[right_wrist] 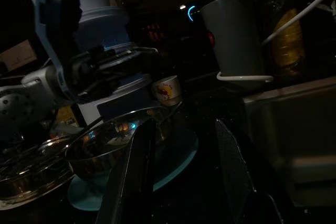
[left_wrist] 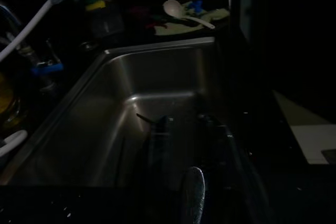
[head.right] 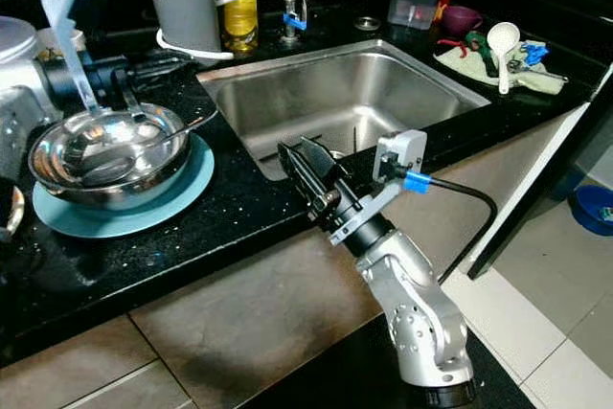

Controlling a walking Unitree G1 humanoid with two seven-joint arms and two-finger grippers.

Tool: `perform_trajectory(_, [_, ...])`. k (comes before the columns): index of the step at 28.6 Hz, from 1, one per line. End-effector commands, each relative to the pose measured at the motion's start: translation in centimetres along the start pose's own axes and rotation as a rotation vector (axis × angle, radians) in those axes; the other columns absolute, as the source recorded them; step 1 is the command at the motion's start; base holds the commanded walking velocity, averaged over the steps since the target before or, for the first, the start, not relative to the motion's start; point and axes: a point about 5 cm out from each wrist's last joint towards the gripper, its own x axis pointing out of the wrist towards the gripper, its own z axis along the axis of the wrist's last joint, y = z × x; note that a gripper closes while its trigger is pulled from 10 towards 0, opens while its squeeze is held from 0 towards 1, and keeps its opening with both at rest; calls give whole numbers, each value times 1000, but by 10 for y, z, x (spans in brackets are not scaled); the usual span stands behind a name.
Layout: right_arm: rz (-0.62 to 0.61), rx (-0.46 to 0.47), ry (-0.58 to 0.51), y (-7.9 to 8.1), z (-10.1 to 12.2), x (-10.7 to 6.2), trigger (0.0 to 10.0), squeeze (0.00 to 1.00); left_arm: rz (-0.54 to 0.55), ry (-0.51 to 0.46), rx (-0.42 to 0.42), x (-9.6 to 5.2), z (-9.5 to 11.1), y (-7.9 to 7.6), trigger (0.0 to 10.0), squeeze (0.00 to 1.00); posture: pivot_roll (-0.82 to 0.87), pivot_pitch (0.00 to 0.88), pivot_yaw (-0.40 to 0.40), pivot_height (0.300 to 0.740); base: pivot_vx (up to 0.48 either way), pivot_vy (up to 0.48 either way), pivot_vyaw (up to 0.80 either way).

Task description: Kitchen organization

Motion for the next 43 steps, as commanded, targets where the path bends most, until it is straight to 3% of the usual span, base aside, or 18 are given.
perform_trajectory(1, [-18, -8, 12, -2, -2, 0, 10000, 0, -10, 39, -11, 6, -12, -3, 10000, 1000, 74, 0, -82, 740, 0, 0, 0])
perform_trajectory(10, [-22, -9, 15, -1, -2, -1, 10000, 0, -56, 83, -62, 18, -27, -11, 10000, 1000, 67, 7, -76, 740, 0, 0, 0])
perform_trajectory(11, [-24, -9, 15, -1, -2, -2, 10000, 0, -73, 122, -66, 19, -32, -13, 10000, 459, 66, 8, -76, 740, 0, 0, 0])
perform_trajectory(13, [-25, -9, 16, 0, -2, -2, 10000, 0, -83, 137, -70, 19, -34, -14, 10000, 459, 64, 11, -73, 740, 0, 0, 0])
perform_trajectory(14, [-25, -9, 16, 0, -2, -2, 10000, 0, -89, 146, -73, 19, -35, -14, 10000, 0, 64, 11, -73, 740, 0, 0, 0])
perform_trajectory(24, [-38, -10, 17, -1, -2, -4, 10000, 0, -53, 307, -70, 14, -51, -9, 10000, 0, 60, 18, -71, 740, 0, 0, 0])
perform_trajectory(25, [-39, -10, 18, -1, -2, -4, 10000, 0, -52, 315, -73, 14, -52, -8, 9216, 0, 60, 18, -71, 740, 0, 0, 0])
perform_trajectory(26, [-36, -12, 24, 0, -3, -4, 10000, 0, -50, 329, -78, 13, -53, -7, 2745, 0, 60, 18, -71, 740, 0, 0, 0])
perform_trajectory(27, [-34, -13, 28, 0, -3, -4, 10000, 0, -49, 335, -80, 12, -53, -7, 2745, 0, 60, 18, -71, 740, 0, 0, 0])
perform_trajectory(28, [-33, -14, 30, 0, -4, -4, 10000, 0, -48, 340, -80, 12, -53, -7, 0, 0, 60, 18, -71, 740, 0, 0, 0])
perform_trajectory(36, [47, -19, 79, 10, -9, -5, 10000, 0, -65, 351, -78, 10, -53, -8, 0, 0, 64, 19, -77, 740, 0, 0, 0])
perform_trajectory(43, [65, -9, 76, 11, -9, -4, 10000, 0, -42, 296, -73, 11, -43, -5, 0, 0, 66, 13, -83, 740, 0, 0, 0])
